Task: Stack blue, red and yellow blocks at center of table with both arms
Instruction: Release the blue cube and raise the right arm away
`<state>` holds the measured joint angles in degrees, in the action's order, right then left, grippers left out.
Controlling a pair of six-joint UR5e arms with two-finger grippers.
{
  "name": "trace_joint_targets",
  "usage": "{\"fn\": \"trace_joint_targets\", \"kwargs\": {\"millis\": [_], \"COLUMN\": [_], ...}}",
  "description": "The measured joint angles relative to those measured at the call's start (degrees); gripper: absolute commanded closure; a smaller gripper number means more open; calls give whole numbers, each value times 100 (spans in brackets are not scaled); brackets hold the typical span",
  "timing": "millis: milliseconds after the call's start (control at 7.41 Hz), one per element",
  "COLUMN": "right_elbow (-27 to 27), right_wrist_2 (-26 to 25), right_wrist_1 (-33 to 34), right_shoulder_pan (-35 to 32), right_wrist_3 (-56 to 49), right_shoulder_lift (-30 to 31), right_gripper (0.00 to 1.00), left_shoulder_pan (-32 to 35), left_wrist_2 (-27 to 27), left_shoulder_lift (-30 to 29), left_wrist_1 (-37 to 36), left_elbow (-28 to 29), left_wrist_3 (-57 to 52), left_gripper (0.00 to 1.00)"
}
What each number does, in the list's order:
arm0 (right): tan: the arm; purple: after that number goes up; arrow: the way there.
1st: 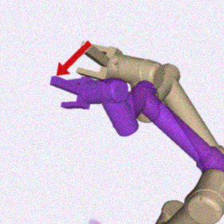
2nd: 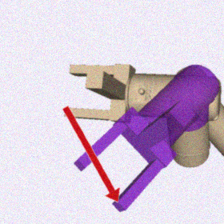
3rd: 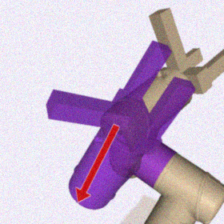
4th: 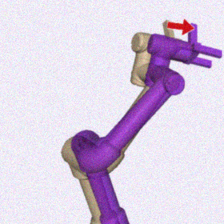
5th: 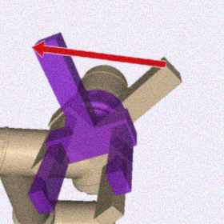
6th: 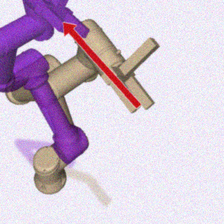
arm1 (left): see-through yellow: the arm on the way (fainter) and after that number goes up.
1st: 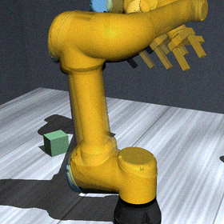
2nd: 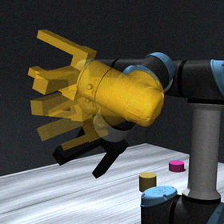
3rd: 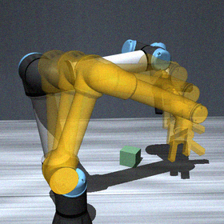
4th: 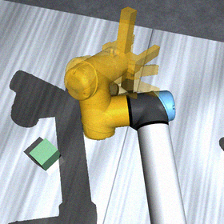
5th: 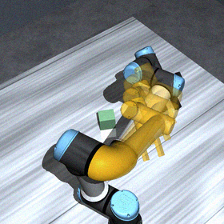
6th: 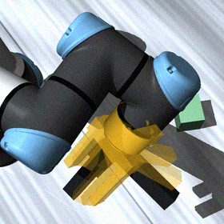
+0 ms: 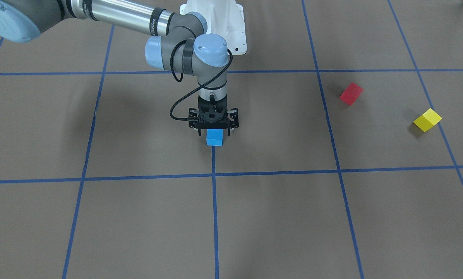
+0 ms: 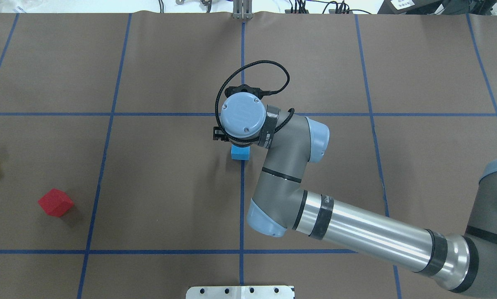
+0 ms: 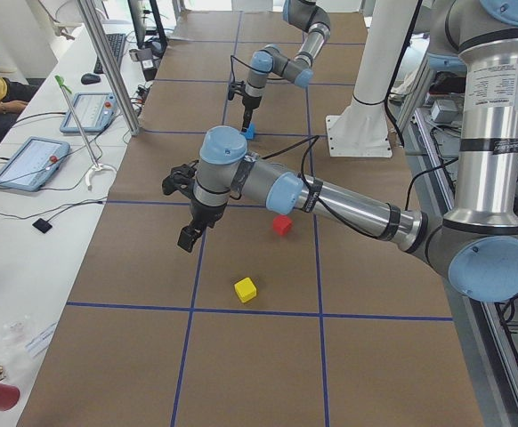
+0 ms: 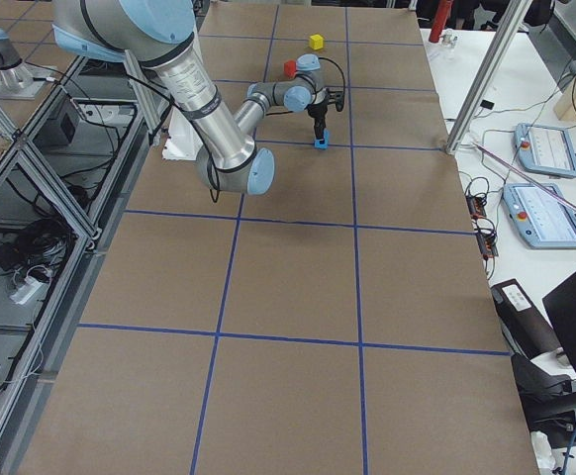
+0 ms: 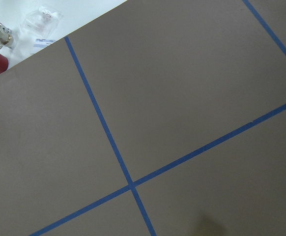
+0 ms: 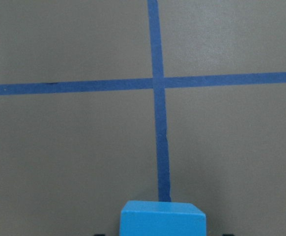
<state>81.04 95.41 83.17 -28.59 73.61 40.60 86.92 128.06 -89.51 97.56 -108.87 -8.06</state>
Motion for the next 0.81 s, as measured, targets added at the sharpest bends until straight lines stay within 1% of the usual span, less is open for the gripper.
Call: {"fn": "trace_joint_targets", "kwargs": {"millis": [135, 270, 405, 540, 674, 809], "right_elbow": [133, 297, 569, 927, 1189, 1312], "right_wrist_2": [282, 751, 1296, 1929, 2496, 2891], "right_wrist_1": [90, 225, 311, 348, 360, 363], "right_shoulder_pan": [-413, -998, -1655, -2394, -3098, -3678], "right_wrist_3": [-185, -567, -1144, -1962, -2883, -3758], "right_shoulder_lift": [9, 100, 382, 867, 1374, 1802], "right_gripper": [0, 0, 0, 0, 0, 0], "left_shoulder_pan": [-11, -79, -258, -571, -1003, -1488], "left_wrist_2": [0, 2, 6, 6, -18, -70], "left_shoulder_lift": [-12, -21, -22, -6, 85, 248], "left_wrist_1": [52, 229, 462, 770, 1303, 1946], "left_elbow": [-24, -43, -43, -44, -44, -41], "left_wrist_3": [3, 7, 64, 406, 1144, 1926], "left_gripper": [0, 0, 0, 0, 0, 0]}}
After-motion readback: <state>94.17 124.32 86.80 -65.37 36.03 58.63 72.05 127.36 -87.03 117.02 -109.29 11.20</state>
